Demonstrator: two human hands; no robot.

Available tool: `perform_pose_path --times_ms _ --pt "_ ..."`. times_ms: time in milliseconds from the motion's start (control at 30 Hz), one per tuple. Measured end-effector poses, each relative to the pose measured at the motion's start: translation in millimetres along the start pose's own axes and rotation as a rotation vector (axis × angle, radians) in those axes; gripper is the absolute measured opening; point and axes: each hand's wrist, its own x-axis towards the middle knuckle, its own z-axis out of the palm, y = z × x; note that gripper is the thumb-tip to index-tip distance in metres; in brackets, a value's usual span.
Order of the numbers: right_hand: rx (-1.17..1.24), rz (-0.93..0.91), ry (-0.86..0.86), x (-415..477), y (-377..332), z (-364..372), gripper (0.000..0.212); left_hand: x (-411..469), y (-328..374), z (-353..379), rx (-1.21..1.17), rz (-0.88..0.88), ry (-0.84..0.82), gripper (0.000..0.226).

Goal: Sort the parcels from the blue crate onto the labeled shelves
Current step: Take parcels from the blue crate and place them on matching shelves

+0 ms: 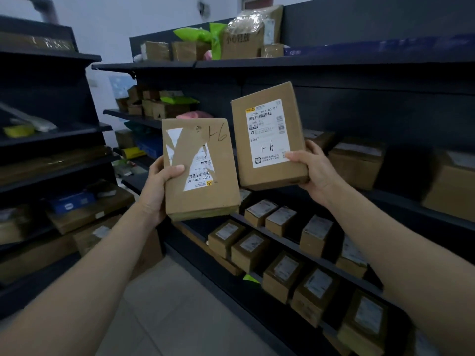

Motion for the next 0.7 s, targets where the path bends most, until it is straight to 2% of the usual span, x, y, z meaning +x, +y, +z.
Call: perform_pose_path --times_ms 100,300,500,567,700 --pt "0.0 -0.011 0.004 44.1 6.5 14.2 0.107 43.3 0.6 -8.9 0.04 0.018 0.022 0.069" --pt "0.043 0.024 -0.037 134.0 10.9 44.3 0.086 139.5 2.8 -17.0 0.082 0.017 0.044 0.072" --pt "0.0 0.068 -0.008 204.1 13.8 72.1 0.07 228.0 0.2 -33.7 0.079 0.009 0.026 0.063" --pt "0.005 0.079 -0.007 225.1 16.8 79.0 0.067 259.9 -4.5 -41.0 0.068 -0.014 0.008 0.066" --pt "0.034 0.084 0.055 260.7 25.0 92.5 0.047 327.4 -15.4 -51.0 0.056 -0.077 -0.087 0.063"
